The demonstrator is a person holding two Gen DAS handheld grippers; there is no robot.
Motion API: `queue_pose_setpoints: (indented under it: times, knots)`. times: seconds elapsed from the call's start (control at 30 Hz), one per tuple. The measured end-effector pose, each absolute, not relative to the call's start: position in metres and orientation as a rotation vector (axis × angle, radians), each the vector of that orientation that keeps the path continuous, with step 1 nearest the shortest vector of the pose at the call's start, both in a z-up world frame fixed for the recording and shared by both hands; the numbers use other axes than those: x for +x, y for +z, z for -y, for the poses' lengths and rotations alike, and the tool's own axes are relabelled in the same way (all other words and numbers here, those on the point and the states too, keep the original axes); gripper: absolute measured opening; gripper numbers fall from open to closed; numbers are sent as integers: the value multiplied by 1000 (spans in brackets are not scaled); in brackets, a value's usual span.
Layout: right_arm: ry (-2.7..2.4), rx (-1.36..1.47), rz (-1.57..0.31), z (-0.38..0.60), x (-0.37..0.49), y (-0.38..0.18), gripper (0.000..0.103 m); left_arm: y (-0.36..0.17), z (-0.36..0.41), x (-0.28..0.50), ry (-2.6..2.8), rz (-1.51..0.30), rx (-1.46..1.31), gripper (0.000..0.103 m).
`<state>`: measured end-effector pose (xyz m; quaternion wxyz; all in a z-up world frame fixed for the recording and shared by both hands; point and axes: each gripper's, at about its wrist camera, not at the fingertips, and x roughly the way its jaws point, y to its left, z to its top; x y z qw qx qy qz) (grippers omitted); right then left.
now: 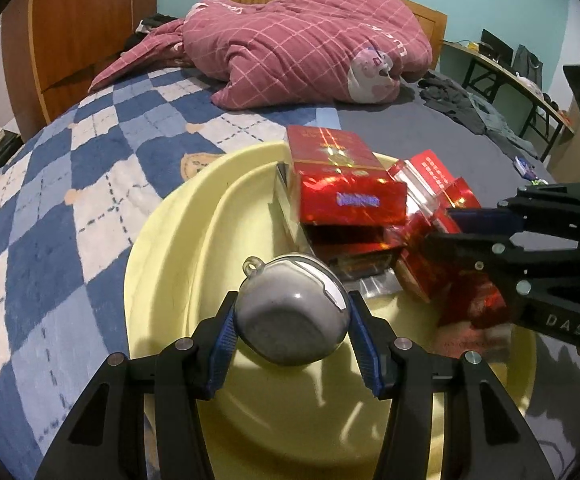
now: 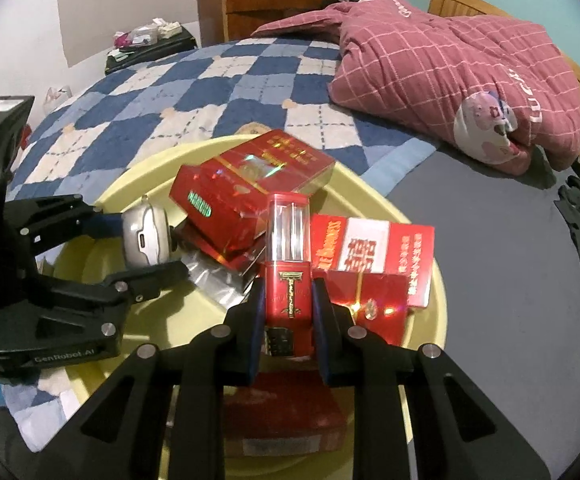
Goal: Organize objects
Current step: 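Lower the lighter and case into the basin and open both grippers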
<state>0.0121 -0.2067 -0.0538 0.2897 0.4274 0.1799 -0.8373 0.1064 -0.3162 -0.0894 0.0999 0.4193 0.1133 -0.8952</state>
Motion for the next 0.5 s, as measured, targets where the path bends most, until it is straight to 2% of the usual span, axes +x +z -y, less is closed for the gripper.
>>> queue_pose_setpoints:
  times: [0.13,0.3,0.5]
  knots:
    - [-2214,1142,-555,204,22,-58,23,-89,309,115,-2648,-328,1254,52]
    - [-2195,1168,-549,202,27,-61,23,-86,300,119,-2648,-347,1242,52]
    - [-2201,1171,-538,203,29,-67,23,-89,289,119,-2623,-282,1220,51]
